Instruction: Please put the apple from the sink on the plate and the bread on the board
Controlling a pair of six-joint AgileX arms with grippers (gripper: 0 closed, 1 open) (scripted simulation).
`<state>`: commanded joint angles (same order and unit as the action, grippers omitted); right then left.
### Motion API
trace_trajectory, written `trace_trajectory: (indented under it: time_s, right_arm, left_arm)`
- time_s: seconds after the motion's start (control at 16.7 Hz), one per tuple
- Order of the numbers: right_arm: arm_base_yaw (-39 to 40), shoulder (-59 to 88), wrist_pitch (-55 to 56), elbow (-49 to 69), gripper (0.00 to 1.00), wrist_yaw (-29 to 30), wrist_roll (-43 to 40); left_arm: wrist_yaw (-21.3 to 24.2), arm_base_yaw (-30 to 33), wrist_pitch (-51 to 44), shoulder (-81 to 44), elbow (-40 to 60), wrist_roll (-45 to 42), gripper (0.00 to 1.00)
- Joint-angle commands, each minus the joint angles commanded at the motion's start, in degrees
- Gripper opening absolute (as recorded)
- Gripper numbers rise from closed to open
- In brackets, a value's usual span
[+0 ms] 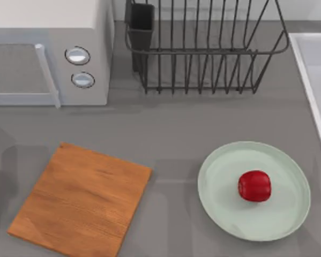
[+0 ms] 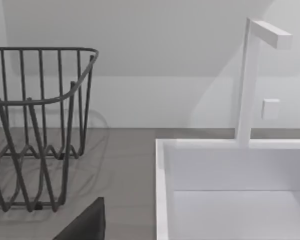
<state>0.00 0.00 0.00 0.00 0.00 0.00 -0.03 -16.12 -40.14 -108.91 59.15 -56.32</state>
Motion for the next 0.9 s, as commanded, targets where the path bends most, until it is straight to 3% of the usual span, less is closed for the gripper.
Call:
trace_trajectory:
  time_s: [0.18,0.9]
  right_arm:
    - [0.0,0.0,0.0,0.0,1.0,0.0,0.0]
    - [0.0,0.0,0.0,0.0,1.0,0.0,0.0]
  left_arm:
    - [0.0,0.0,0.0,0.0,0.0,0.0,1.0]
    - [0.0,0.0,0.0,0.0,0.0,0.0,0.1]
